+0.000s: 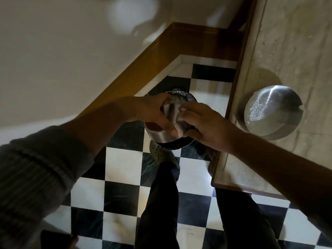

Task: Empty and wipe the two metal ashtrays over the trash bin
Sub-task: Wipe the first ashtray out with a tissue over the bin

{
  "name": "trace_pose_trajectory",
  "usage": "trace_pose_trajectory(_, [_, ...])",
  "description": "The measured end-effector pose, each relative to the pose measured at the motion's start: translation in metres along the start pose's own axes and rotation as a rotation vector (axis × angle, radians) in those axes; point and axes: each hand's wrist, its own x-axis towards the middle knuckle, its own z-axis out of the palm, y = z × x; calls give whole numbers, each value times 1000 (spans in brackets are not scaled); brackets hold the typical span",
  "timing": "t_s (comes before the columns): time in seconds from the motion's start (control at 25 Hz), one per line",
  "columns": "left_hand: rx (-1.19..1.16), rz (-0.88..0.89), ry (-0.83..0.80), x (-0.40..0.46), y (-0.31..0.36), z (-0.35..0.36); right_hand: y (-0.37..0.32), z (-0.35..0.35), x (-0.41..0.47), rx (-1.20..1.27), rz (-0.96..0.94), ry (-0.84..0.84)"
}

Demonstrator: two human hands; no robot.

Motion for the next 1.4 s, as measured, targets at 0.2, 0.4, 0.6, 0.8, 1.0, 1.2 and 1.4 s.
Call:
trace_pose_trajectory(0.2, [515, 152, 271, 1, 0, 17, 2, 15, -7, -171, 40, 9])
trace_pose_trajectory(0.4, [717, 251, 532, 4, -18, 25, -23, -16, -14, -165, 63, 259])
trace_pose_trajectory(0.6, [649, 422, 680, 0, -3, 37, -31, -17, -17, -420, -50, 137])
trace_pose_trajectory(0.8, [642, 403, 675, -1, -19, 43, -13, 23, -14, -470, -12, -280])
trace_pose_trajectory(1.0, [668, 390, 730, 10, -33, 41, -31, 4, -14, -372, -34, 184])
trace_pose_trajectory(1.2, [640, 413, 775, 15, -37, 44, -36, 15, -9, -448, -42, 223])
trace_pose_trajectory(1.4, [656, 393, 745, 14, -47, 56, -13, 55, -8, -493, -32, -259])
